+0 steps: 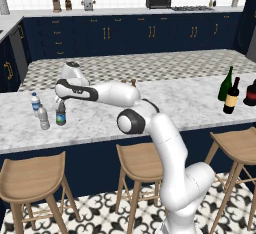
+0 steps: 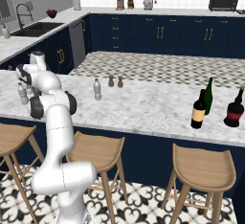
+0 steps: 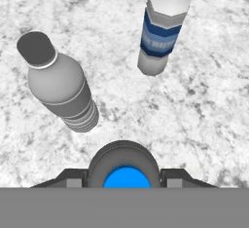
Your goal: Move the plastic bottles in the middle to the plastics group, and the glass bottles in the middle to the glass group.
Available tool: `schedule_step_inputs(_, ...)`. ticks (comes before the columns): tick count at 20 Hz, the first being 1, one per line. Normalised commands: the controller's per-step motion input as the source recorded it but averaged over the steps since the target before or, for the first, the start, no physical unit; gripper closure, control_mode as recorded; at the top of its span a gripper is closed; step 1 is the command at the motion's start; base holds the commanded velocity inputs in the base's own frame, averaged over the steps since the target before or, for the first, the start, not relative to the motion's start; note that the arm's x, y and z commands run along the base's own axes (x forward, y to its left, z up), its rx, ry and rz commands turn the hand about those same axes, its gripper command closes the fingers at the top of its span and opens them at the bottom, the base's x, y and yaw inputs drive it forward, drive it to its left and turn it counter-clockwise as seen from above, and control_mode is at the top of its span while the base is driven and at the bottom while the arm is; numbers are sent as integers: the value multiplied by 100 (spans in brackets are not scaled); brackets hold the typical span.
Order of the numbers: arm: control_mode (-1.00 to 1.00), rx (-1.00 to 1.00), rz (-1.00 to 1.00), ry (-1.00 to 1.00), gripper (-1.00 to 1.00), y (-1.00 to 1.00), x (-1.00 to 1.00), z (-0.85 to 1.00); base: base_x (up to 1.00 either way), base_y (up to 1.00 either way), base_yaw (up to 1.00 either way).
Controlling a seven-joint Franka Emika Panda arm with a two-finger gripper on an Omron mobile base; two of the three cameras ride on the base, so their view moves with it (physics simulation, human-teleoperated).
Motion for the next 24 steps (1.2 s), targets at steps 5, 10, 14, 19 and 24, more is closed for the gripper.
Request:
schedule_step_inputs(5,-100,0,2,0,100,1,0,-13,0,0,0)
schedule_step_inputs(10,-100,0,3,0,100,1,0,-36,0,0,0)
schedule_step_inputs(14,-100,0,2,1,100,4,0,-23,0,0,0)
schedule_step_inputs(19,-100,0,2,0,100,6,0,-10,0,0,0)
schedule_step_inputs(24,-100,0,0,0,-100,0,0,0,0,0,0)
